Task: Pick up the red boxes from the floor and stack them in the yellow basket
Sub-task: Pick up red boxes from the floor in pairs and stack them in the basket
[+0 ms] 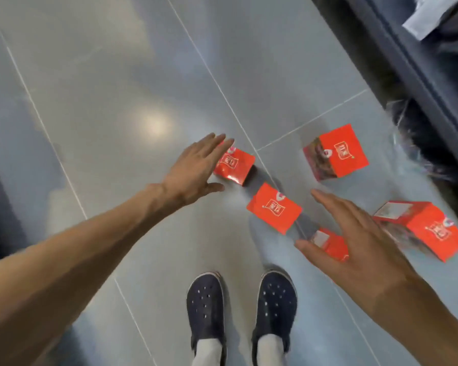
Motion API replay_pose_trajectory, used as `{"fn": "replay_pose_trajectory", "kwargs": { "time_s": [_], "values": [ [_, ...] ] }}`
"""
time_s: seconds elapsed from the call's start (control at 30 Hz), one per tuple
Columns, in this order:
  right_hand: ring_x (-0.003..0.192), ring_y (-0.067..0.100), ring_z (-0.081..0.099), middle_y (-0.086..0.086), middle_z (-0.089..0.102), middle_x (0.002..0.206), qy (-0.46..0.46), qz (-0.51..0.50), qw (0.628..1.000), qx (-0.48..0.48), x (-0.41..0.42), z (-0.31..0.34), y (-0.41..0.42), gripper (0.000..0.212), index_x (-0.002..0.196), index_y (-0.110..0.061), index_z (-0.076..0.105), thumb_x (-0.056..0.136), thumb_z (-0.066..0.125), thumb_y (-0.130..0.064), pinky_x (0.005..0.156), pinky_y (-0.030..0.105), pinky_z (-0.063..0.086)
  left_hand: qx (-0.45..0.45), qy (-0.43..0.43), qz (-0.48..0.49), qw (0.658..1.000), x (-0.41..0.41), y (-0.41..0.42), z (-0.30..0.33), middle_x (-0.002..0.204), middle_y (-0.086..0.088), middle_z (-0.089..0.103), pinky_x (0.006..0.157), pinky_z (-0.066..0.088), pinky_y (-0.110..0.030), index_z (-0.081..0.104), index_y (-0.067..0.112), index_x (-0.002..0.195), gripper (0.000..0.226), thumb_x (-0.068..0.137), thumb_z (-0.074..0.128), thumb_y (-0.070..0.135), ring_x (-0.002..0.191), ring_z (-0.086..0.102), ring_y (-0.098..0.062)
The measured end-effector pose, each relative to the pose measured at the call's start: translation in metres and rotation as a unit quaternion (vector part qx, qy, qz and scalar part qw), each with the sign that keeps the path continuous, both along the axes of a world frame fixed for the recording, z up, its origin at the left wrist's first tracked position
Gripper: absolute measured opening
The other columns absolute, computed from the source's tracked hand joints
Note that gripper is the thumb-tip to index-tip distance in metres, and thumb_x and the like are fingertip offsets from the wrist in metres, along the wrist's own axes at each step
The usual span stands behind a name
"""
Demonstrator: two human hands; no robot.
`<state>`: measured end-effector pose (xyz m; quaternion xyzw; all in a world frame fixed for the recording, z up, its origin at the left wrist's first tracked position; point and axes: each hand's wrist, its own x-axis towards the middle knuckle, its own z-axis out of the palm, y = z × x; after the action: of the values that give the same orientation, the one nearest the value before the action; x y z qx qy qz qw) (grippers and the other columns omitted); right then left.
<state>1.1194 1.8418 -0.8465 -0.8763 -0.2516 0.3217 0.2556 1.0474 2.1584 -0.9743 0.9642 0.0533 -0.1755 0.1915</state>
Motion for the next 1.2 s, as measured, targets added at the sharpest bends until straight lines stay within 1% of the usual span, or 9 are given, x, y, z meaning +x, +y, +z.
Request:
{"fn": "replay_pose_trajectory", "kwargs": {
  "time_s": [0.07,0.13,0.2,0.3,0.43,0.57,0.73,1.0,1.2],
  "values": [
    [0.116,-0.029,0.024,-0.041,0.034,0.127,0.011,0.004,1.0,0.007,0.001,-0.017,-0.003,0.074,0.14,-0.041,0.04,0.071,0.057,-0.064,0.092,-0.008,0.012,0.016,0.017,-0.027,0.999,0.018,0.008,-0.023,0.166,-0.005,0.015,0.118,0.021,-0.057,0.011,0.026,0.158,0.112,0.073,0.077,0.057,0.152,0.01,-0.029],
    [0.117,-0.025,0.028,-0.037,0.038,0.13,0.017,0.014,1.0,0.003,0.0,-0.032,-0.009,0.074,0.14,-0.04,0.041,0.073,0.06,-0.062,0.093,-0.006,0.016,0.021,0.036,-0.065,0.997,0.031,0.014,-0.043,0.166,-0.002,0.013,0.119,0.016,-0.055,0.009,0.03,0.158,0.112,0.072,0.074,0.062,0.152,0.007,-0.028],
    [0.121,-0.021,0.031,-0.031,0.039,0.136,0.02,-0.001,1.0,-0.015,0.0,-0.049,-0.023,0.074,0.141,-0.04,0.04,0.075,0.064,-0.063,0.097,0.0,0.022,0.016,0.026,-0.099,0.995,0.042,0.016,-0.058,0.159,-0.006,0.029,0.116,0.025,-0.055,0.019,0.027,0.156,0.105,0.071,0.068,0.065,0.147,0.02,-0.034],
    [0.125,-0.004,0.041,-0.021,0.044,0.139,-0.001,0.014,0.999,-0.033,-0.002,-0.048,-0.036,0.075,0.142,-0.034,0.042,0.076,0.058,-0.068,0.1,0.021,0.035,0.022,-0.006,-0.097,0.995,0.04,0.012,-0.052,0.134,-0.009,0.051,0.101,0.042,-0.052,0.035,0.024,0.149,0.096,0.067,0.058,0.068,0.121,0.044,-0.036],
    [0.128,0.002,0.041,-0.017,0.043,0.143,0.006,0.01,1.0,-0.028,0.002,-0.033,-0.033,0.076,0.143,-0.036,0.039,0.078,0.061,-0.07,0.102,0.029,0.041,0.037,-0.037,-0.026,0.998,0.014,0.006,-0.025,0.123,-0.008,0.054,0.092,0.044,-0.05,0.038,0.023,0.146,0.099,0.066,0.071,0.071,0.102,0.045,-0.032],
    [0.135,0.0,0.032,-0.021,0.035,0.146,0.04,0.008,0.999,-0.025,0.013,-0.017,-0.006,0.075,0.144,-0.042,0.032,0.078,0.061,-0.061,0.111,0.029,0.031,0.008,-0.041,0.064,0.997,-0.026,0.007,0.029,0.124,-0.006,0.053,0.094,0.044,-0.044,0.039,0.023,0.148,0.101,0.068,0.071,0.075,0.104,0.042,-0.028],
    [0.134,0.007,0.033,-0.011,0.036,0.149,0.023,0.043,0.998,-0.025,0.016,-0.05,0.022,0.076,0.147,-0.033,0.031,0.084,0.067,-0.052,0.104,0.023,0.028,-0.04,-0.055,0.115,0.991,-0.07,-0.005,0.066,0.121,-0.001,0.05,0.095,0.042,-0.039,0.042,0.024,0.147,0.098,0.07,0.073,0.075,0.106,0.04,-0.023],
    [0.138,0.025,0.032,0.006,0.029,0.154,-0.022,0.099,0.991,-0.084,-0.009,-0.165,0.042,0.111,0.153,-0.018,0.016,0.069,0.071,-0.067,0.112,0.04,0.027,-0.074,-0.051,0.179,0.98,-0.12,-0.035,0.042,0.117,0.002,0.046,0.091,0.036,-0.028,0.043,0.026,0.146,0.094,0.07,0.074,0.072,0.108,0.036,-0.02],
    [0.122,0.03,0.045,0.01,0.047,0.138,-0.057,0.043,0.994,-0.077,-0.008,-0.175,0.042,0.1,0.146,-0.013,0.029,0.069,0.079,-0.055,0.1,0.045,0.038,-0.079,-0.051,0.197,0.976,-0.122,-0.045,0.044,0.118,0.0,0.046,0.091,0.043,-0.038,0.044,0.024,0.145,0.092,0.072,0.077,0.068,0.109,0.038,-0.021]
  ]
}}
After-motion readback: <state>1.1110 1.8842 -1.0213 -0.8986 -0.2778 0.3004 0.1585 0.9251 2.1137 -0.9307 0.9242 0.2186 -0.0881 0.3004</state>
